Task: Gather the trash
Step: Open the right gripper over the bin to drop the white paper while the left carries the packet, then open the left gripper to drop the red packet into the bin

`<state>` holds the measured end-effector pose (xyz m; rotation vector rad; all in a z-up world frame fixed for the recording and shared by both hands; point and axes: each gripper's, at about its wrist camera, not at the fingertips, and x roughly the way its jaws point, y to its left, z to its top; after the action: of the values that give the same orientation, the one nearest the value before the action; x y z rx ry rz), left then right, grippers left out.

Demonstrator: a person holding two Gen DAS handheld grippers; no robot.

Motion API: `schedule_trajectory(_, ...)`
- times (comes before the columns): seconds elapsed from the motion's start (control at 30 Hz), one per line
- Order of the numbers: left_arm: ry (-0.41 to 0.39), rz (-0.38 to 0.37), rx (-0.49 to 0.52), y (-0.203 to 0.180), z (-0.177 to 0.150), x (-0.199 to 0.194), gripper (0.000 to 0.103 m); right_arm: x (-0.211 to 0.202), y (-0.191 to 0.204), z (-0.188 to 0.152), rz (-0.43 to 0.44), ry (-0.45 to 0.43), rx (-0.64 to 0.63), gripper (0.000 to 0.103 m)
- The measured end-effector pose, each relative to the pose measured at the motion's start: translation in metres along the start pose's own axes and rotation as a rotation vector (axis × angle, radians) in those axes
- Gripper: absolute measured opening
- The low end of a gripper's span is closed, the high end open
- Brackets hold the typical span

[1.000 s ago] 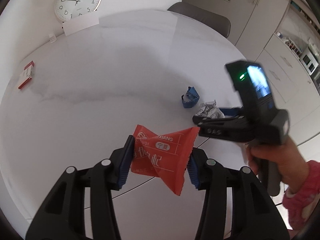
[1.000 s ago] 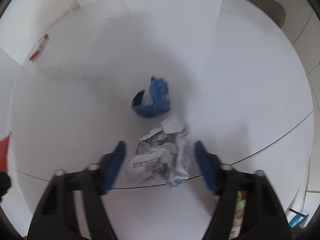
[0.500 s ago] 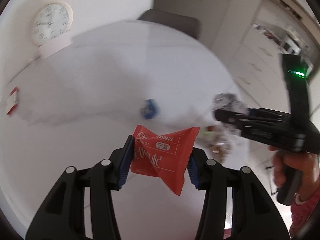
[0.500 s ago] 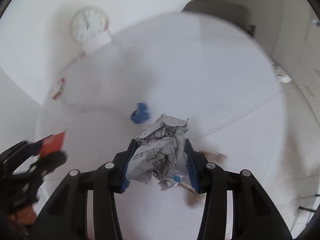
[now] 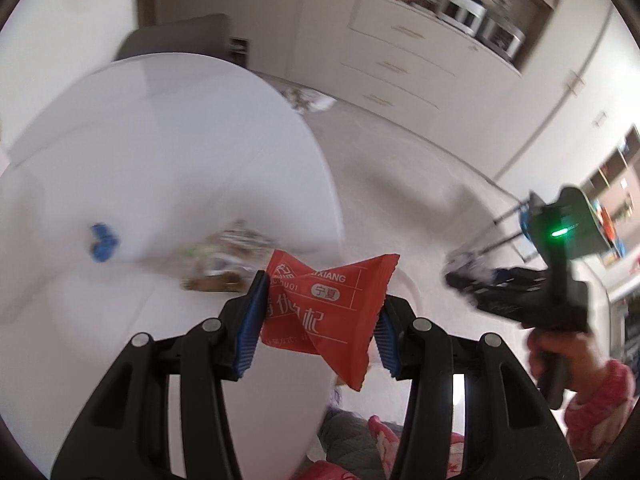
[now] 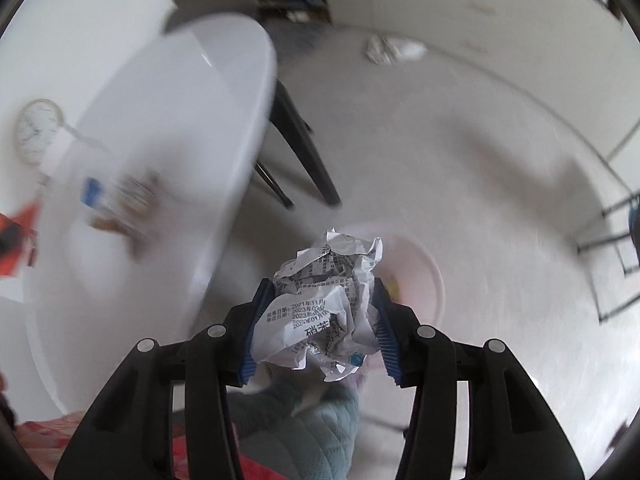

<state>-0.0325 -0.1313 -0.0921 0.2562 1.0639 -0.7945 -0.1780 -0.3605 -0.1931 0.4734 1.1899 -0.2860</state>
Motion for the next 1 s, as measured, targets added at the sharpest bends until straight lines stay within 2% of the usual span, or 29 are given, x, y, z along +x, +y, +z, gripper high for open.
schedule_trajectory(0.17,0.064,0.005,0.100,-0.038,0.005,0.032,0.047,0.068,-0.036,-0.016,-0.016,0.116,0.052,0.051)
schedule_trajectory(0.27,0.097,-0.004,0.132,-0.055,0.007,0.051,0.047,0.099,-0.054,-0.015,0.001,0.150,0.103,0.053)
schedule_trajectory(0.43,0.161,-0.019,0.146,-0.080,0.009,0.087,0.047,0.128,-0.077,-0.023,0.007,0.187,0.147,0.067)
schedule_trajectory(0.6,0.201,-0.019,0.159,-0.096,0.016,0.118,0.047,0.101,-0.081,-0.023,-0.002,0.126,0.171,0.083)
schedule_trajectory(0.77,0.268,-0.042,0.175,-0.115,0.017,0.162,0.047,0.044,-0.102,-0.029,-0.027,0.019,0.211,0.090)
schedule_trajectory(0.87,0.326,-0.054,0.185,-0.124,0.012,0.196,0.048,0.020,-0.114,-0.032,-0.037,-0.020,0.233,0.091)
schedule_trajectory(0.97,0.381,-0.066,0.185,-0.132,0.003,0.229,0.054,0.004,-0.122,-0.035,-0.051,-0.038,0.241,0.091)
schedule_trajectory(1.0,0.401,-0.072,0.182,-0.134,0.000,0.240,0.061,0.001,-0.124,-0.036,-0.055,-0.040,0.245,0.091)
